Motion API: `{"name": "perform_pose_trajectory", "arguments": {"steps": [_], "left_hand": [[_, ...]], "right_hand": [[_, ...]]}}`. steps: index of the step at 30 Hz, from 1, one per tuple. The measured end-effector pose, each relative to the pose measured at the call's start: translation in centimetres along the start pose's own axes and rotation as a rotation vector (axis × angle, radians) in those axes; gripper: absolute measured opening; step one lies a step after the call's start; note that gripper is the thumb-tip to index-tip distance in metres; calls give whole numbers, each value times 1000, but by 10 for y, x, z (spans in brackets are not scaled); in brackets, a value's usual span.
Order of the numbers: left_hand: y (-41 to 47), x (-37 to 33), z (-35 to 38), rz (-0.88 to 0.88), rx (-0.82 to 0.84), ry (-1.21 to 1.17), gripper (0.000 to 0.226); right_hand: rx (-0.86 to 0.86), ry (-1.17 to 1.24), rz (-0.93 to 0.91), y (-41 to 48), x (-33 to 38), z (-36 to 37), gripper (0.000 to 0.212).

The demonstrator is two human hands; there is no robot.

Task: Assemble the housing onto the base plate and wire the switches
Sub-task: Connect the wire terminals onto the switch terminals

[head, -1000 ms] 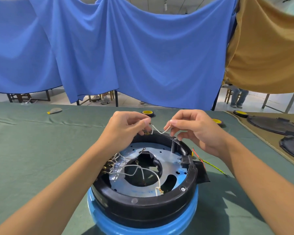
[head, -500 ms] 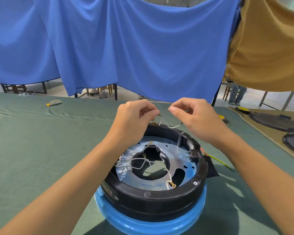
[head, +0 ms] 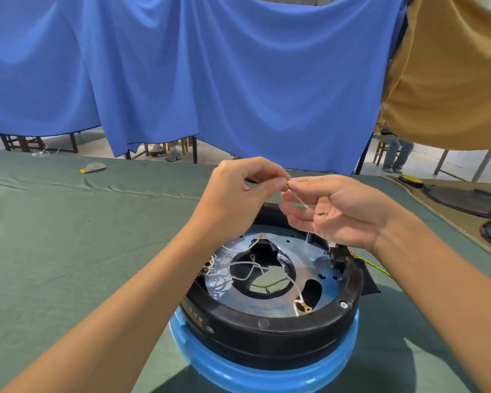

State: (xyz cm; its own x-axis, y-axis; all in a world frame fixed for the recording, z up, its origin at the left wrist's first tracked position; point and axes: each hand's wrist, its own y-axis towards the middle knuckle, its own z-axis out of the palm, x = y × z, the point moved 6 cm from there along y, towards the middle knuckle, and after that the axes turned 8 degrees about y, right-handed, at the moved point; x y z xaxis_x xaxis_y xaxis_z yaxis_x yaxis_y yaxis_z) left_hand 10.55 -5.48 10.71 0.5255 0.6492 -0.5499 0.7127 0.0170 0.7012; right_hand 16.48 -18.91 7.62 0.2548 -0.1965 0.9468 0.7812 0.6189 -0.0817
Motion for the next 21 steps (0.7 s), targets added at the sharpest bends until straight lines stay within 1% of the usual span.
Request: {"name": "perform_pose_trajectory", "arguments": {"steps": [2,4,8,13,18,21], "left_hand": [[0,1,2,-5,8,3,12],[1,1,4,-19,31,30,10],[5,-1,-2,-62,95,78,7],[8,17,-24,-229,124,102,11],[-9,52,-43,-434,43,93,11],[-29,65,-45,-492,37,78,15]], "right_hand": [[-46,62,-33,0,1,-3,23],[-85,68,-79,0,3,-5,19],[-177,-23,-151,-4,9,-8,12],[-249,-202,-162,-11,7,-5,7],[-270,-281,-151,-13,-2,6,11],[-249,-369,-118,-10,-10,16,11]]}}
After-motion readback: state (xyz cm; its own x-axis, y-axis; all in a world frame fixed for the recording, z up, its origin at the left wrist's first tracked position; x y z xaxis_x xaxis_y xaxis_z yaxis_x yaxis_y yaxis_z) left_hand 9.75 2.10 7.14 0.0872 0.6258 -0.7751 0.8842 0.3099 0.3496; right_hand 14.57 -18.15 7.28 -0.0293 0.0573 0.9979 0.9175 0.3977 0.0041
